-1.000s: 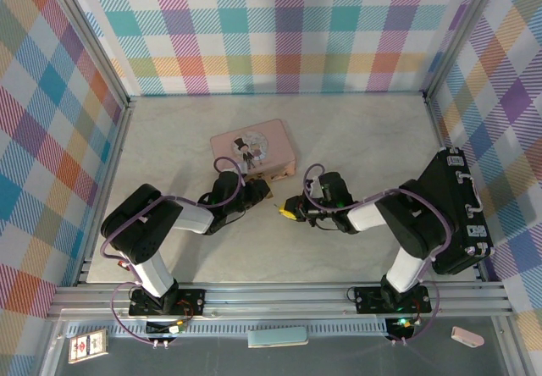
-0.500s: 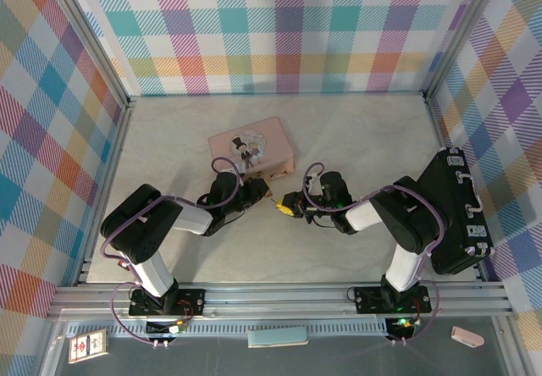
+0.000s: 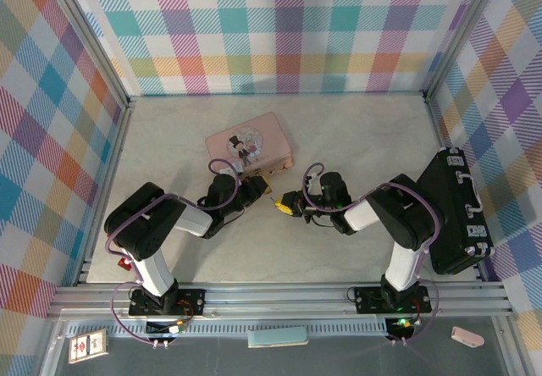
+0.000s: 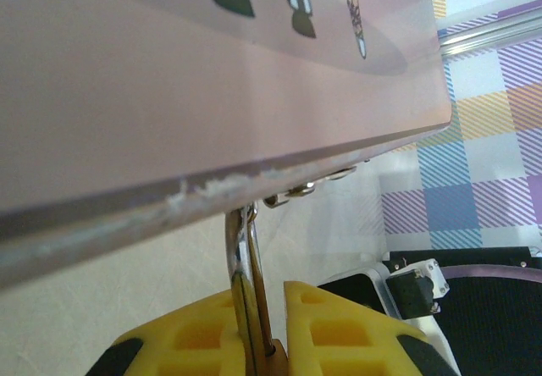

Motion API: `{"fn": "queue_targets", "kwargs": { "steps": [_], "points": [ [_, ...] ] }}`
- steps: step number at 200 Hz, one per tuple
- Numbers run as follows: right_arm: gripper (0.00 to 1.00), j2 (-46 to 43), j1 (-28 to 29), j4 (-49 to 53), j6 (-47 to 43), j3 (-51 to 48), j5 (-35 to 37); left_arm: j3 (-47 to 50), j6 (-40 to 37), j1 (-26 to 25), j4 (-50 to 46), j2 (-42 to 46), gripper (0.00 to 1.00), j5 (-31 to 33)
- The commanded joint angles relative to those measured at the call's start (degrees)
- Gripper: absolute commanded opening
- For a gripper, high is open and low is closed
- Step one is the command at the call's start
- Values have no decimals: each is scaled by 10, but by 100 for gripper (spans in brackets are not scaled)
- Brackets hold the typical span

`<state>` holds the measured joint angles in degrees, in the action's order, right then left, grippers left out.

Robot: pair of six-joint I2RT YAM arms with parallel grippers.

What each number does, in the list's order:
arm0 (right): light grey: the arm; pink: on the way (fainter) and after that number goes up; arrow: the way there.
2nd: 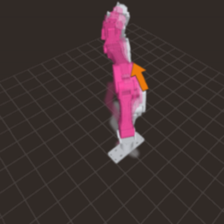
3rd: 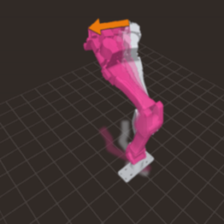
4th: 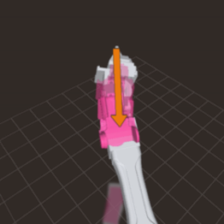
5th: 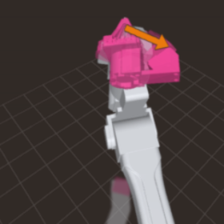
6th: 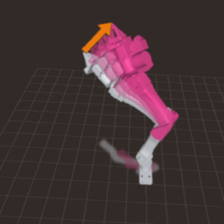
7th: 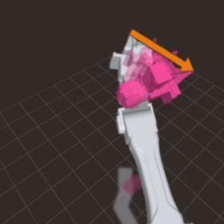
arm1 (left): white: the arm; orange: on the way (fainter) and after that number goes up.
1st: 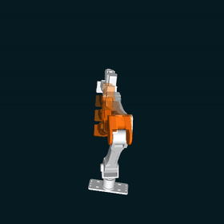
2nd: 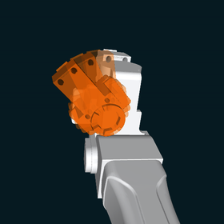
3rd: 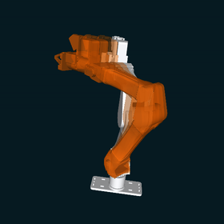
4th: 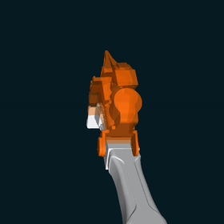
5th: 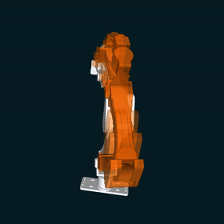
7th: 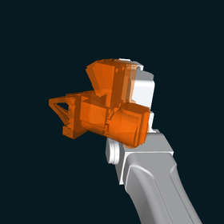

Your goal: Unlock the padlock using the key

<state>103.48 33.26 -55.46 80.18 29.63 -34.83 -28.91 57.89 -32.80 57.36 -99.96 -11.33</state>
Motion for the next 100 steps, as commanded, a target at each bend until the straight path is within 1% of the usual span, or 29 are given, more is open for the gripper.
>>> {"fn": "queue_targets", "kwargs": {
  "steps": [1,100],
  "points": [
    [0,4,-5,-34,5,11,-8,13,63,14,4,-12,6,-6],
    [0,20,-5,-55,17,24,-4,9,64,14,1,-9,6,-10]
  ]
}}
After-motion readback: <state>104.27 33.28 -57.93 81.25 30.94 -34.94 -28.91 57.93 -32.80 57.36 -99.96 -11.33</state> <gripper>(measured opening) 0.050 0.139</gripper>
